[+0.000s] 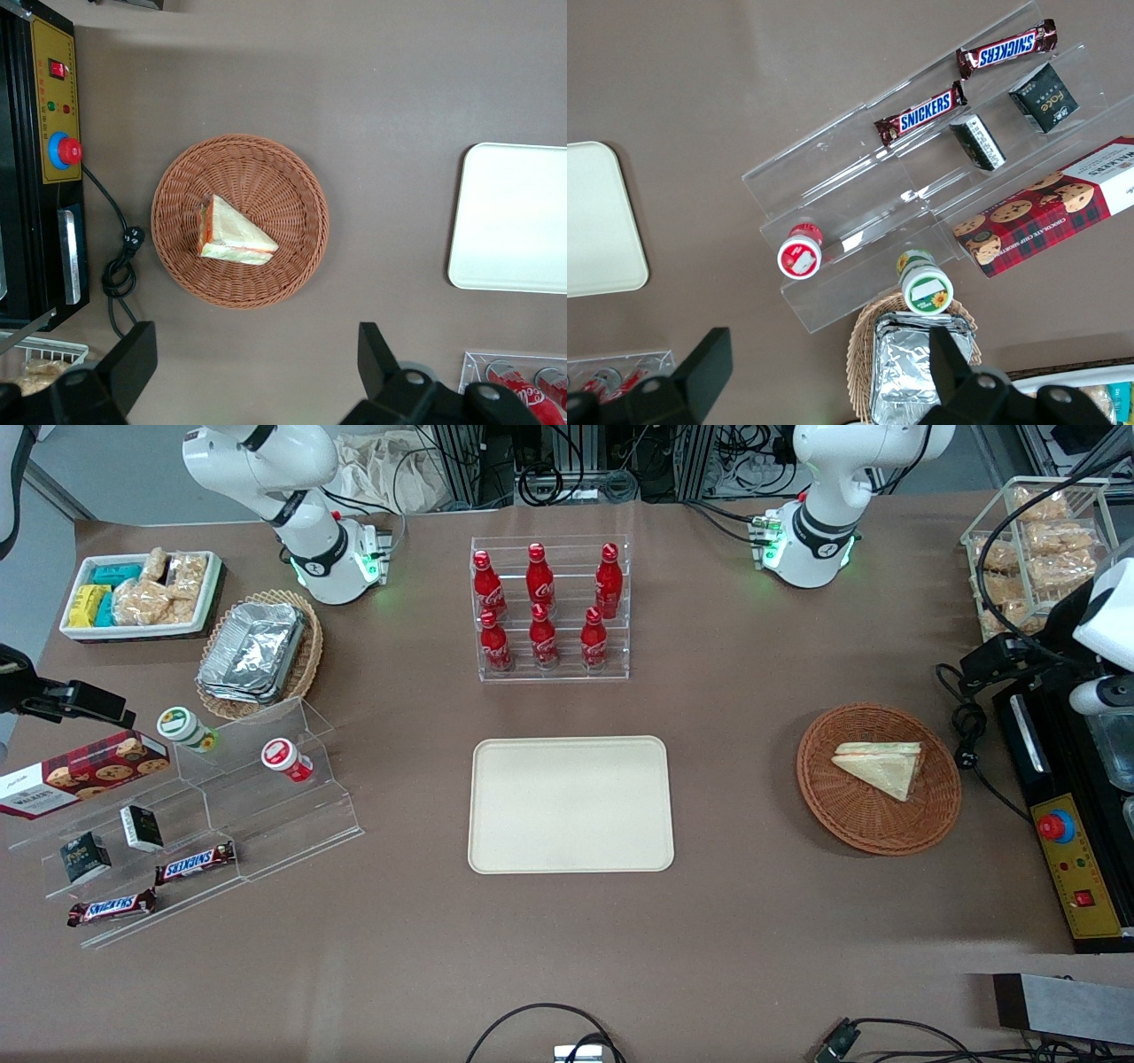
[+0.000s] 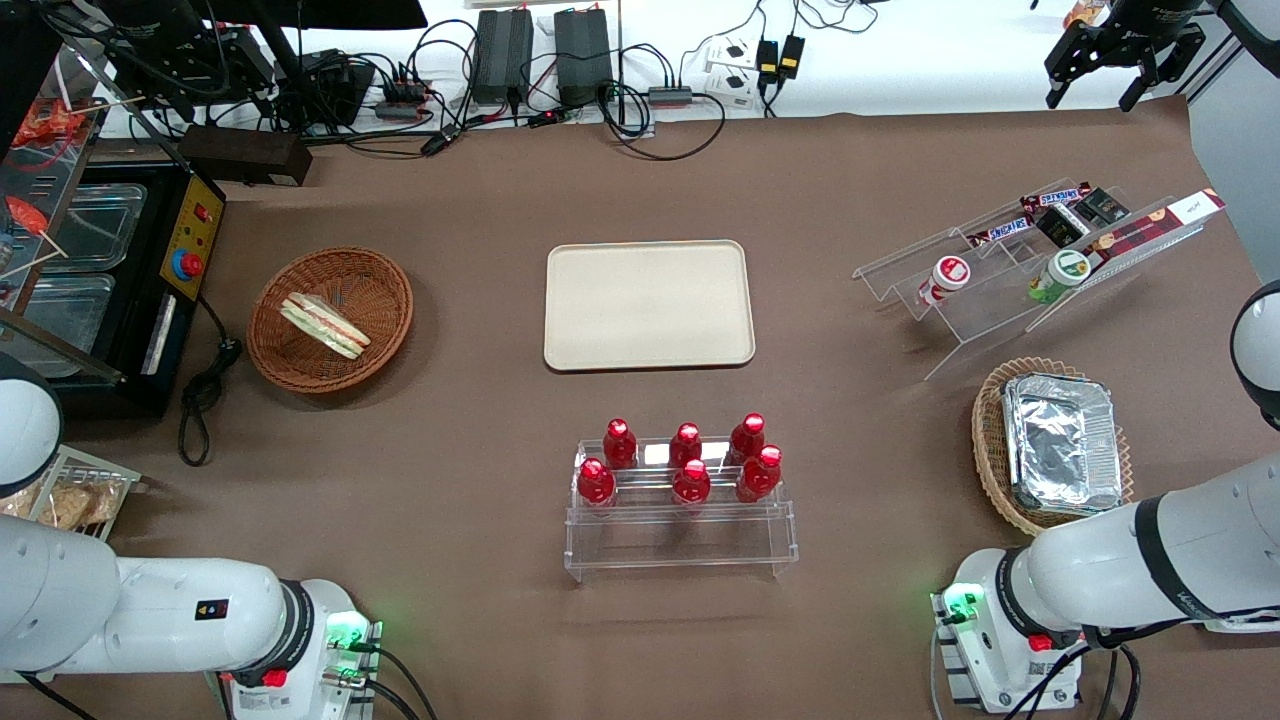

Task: Place sandwich from basket to tray
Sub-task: 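Move the left gripper over the wicker basket above the wrapped sandwich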

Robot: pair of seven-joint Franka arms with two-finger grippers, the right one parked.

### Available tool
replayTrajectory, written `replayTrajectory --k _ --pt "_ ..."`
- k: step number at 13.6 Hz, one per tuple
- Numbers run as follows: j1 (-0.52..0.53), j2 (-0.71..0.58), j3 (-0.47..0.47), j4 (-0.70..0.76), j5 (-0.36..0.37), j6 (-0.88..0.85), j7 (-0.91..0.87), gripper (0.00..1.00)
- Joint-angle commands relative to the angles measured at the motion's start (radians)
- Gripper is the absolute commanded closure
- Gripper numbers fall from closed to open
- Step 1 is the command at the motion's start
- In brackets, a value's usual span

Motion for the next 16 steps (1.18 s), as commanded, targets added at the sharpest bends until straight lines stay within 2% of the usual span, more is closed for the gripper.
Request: replayTrajectory --k 1,6,11,14,16 --pt "-0.014 -0.001 0.009 0.014 0.014 -0.02 -0.005 0.0" --pt "-0.023 0.012 0.003 0.02 0.011 -0.018 -0.041 0.0" --pt "-0.024 0.071 0.0 0.006 0.0 -0.02 -0.53 0.0" --pt "-0.026 0.103 -0.001 -0.017 -0.012 -0.008 -0.731 0.0" --pt "-0.02 0.1 0.002 -0.069 -0.016 0.04 -0.766 0.0"
